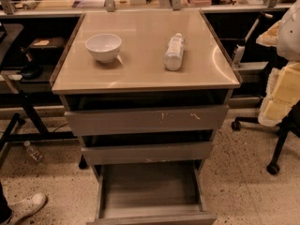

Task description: Close bottom drawer

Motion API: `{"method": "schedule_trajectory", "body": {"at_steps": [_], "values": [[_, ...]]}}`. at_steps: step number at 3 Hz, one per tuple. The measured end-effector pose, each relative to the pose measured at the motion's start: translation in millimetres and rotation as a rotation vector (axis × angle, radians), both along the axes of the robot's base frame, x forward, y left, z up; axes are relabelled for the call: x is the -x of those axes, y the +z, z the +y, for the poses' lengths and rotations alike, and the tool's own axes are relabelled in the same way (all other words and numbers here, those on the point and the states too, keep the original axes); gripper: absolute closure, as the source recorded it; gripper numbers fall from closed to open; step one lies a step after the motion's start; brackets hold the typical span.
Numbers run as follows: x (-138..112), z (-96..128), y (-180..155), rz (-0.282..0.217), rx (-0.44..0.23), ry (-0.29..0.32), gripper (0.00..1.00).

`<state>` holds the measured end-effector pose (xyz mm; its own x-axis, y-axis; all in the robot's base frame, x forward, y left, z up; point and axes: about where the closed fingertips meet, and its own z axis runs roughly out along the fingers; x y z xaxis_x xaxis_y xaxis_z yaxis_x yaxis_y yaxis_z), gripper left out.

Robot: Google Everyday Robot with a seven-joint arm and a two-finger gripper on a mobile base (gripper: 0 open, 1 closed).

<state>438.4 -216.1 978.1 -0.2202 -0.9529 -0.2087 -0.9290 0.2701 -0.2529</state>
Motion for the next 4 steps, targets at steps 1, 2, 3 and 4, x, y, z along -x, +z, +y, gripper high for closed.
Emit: {"method": "schedule_trajectory", "body": {"at_steps": [1, 2, 3, 4], "values": [[0.0, 0.0, 0.0, 0.0, 0.0, 0.0, 0.0], [0.0, 0.0, 0.0, 0.0, 0.0, 0.0, 0.19], [0.0, 0.0, 0.0, 0.0, 0.0, 0.0, 0.41], [0.0, 0.0, 0.0, 0.0, 0.0, 0.0, 0.66]]}}
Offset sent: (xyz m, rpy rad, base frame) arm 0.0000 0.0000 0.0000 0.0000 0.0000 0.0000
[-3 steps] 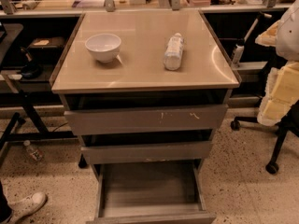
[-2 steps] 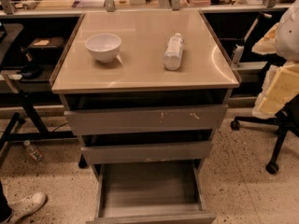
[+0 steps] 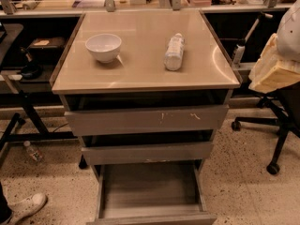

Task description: Close bottom drawer

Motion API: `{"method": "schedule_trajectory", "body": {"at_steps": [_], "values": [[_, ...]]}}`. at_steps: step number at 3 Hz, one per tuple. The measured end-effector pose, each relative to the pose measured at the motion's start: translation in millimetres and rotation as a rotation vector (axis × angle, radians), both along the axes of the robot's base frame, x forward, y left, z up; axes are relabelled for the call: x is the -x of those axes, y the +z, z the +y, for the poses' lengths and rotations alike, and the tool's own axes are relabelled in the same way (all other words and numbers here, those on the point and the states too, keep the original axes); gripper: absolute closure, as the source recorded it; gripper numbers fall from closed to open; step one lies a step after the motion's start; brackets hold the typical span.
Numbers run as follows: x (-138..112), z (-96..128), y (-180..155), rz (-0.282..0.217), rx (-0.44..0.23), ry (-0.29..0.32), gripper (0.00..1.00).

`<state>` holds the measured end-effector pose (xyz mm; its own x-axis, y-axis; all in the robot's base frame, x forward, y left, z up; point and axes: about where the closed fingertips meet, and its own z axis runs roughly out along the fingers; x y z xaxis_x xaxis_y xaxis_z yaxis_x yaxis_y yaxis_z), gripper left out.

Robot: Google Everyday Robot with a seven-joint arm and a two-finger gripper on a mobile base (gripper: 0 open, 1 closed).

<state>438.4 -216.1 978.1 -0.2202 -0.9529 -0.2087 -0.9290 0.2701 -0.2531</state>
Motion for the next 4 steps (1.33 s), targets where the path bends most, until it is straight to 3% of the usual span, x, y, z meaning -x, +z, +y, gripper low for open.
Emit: {"method": "schedule_trajectory", "body": {"at_steps": [1, 2, 3, 4], "values": [[0, 0, 0, 0.0, 0.0, 0.0, 0.89], [0, 0, 0, 0.0, 0.0, 0.0, 1.0], [8, -4, -24, 0.022, -0.004, -0.025, 1.0], [27, 2, -75, 0.047, -0.043, -0.069, 1.0]]}}
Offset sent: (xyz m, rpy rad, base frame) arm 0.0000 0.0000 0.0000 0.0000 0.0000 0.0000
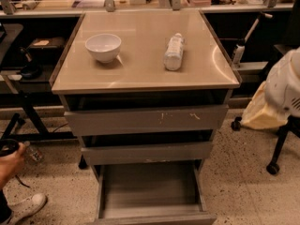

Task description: Close bottom drawer

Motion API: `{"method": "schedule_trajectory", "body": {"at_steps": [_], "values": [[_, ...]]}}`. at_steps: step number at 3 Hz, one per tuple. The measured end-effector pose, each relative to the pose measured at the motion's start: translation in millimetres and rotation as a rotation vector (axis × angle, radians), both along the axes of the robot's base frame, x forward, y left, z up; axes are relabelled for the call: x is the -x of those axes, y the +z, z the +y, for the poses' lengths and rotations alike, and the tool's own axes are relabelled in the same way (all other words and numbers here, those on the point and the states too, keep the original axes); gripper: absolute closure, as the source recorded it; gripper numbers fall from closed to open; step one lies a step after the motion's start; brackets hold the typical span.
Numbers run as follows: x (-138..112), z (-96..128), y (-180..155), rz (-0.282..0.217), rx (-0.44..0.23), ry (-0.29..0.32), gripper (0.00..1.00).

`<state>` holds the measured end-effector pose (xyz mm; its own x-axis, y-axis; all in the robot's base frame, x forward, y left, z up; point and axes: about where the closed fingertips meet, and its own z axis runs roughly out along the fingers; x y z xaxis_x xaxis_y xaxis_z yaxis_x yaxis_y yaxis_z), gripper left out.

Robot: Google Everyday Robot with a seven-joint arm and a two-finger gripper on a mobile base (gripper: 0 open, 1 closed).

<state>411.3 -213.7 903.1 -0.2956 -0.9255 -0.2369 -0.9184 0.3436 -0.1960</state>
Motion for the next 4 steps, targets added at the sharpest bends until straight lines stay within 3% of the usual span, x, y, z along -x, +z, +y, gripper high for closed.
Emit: {"method": "schedule_trajectory", "body": {"at_steps": [1, 2, 4], "values": [[19, 1, -75, 0.056, -0.002, -0.013, 1.0], [50, 6, -161, 0.183, -0.004, -0.002, 1.0], [67, 5, -184, 0.228, 0.006, -0.003, 1.0]]}}
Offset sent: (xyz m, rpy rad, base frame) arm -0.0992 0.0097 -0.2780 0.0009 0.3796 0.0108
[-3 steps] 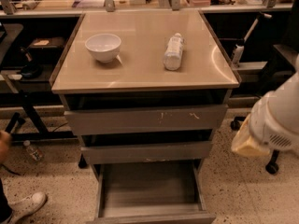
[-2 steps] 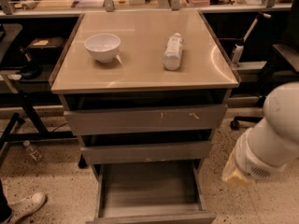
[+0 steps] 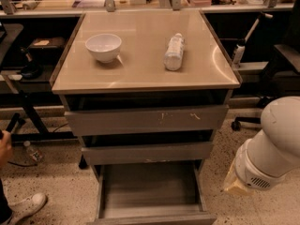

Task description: Close bottom drawer

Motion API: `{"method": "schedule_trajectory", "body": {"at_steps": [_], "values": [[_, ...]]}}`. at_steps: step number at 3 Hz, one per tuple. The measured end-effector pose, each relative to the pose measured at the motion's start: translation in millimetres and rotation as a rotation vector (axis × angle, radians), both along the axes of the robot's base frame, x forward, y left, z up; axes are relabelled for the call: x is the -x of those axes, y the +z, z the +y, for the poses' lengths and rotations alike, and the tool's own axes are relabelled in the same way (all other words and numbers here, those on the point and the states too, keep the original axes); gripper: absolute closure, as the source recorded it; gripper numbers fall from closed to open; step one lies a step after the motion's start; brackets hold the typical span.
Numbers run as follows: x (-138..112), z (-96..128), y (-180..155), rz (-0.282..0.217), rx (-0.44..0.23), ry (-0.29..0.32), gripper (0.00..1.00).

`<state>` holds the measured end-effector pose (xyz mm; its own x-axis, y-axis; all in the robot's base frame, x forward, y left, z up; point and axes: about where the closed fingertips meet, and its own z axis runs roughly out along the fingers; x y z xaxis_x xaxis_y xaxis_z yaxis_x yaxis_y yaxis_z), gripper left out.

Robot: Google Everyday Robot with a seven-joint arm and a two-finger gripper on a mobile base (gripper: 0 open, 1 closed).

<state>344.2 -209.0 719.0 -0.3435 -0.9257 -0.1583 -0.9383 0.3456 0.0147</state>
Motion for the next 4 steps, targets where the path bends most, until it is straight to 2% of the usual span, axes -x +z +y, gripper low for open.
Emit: {"method": "schedule_trajectory", "body": {"at_steps": [1, 2, 3, 4], "values": [[16, 2, -68, 0.076, -0.01, -0.026, 1.0], [23, 7, -151, 0.141, -0.036, -0.074, 1.0], [22, 11, -202, 0.184, -0.056, -0.113, 1.0], [24, 12, -204, 0.192, -0.061, -0.112, 1.0]]}}
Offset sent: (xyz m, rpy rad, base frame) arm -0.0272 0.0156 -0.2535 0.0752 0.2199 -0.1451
